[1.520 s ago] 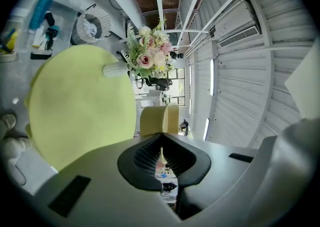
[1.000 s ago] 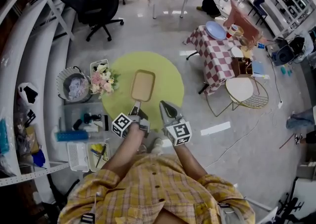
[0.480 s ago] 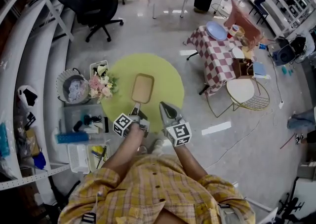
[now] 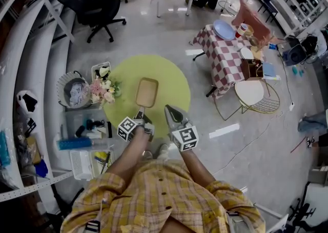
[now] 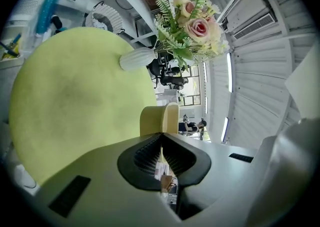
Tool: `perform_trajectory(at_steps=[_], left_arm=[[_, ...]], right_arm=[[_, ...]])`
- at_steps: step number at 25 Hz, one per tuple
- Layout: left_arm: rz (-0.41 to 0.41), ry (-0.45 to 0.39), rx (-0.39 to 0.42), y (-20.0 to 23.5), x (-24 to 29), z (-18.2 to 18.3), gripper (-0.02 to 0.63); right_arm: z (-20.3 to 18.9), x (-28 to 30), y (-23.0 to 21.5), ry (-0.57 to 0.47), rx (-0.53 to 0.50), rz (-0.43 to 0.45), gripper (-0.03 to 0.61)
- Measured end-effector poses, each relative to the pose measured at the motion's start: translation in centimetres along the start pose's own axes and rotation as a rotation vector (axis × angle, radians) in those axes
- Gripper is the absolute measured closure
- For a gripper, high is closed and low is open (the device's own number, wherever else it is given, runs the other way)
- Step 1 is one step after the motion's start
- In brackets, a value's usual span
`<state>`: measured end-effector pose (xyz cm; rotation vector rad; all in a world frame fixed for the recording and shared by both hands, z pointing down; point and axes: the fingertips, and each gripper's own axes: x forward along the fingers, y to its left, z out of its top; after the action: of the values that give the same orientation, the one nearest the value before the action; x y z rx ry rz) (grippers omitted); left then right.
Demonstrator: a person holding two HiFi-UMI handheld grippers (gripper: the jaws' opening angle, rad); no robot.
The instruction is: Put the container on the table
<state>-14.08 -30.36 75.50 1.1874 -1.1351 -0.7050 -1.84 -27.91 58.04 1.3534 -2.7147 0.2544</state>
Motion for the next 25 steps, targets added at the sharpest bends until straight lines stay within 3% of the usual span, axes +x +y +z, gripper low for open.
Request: perform_trajectory(at_steps=[25], left_arm=[[0.134,-0.014,-0.054,5.7,3.0,0.6,0.595]], right_arm=[[-1.2,1.4,-1.9,0.040,0.008,0.000,0.581]])
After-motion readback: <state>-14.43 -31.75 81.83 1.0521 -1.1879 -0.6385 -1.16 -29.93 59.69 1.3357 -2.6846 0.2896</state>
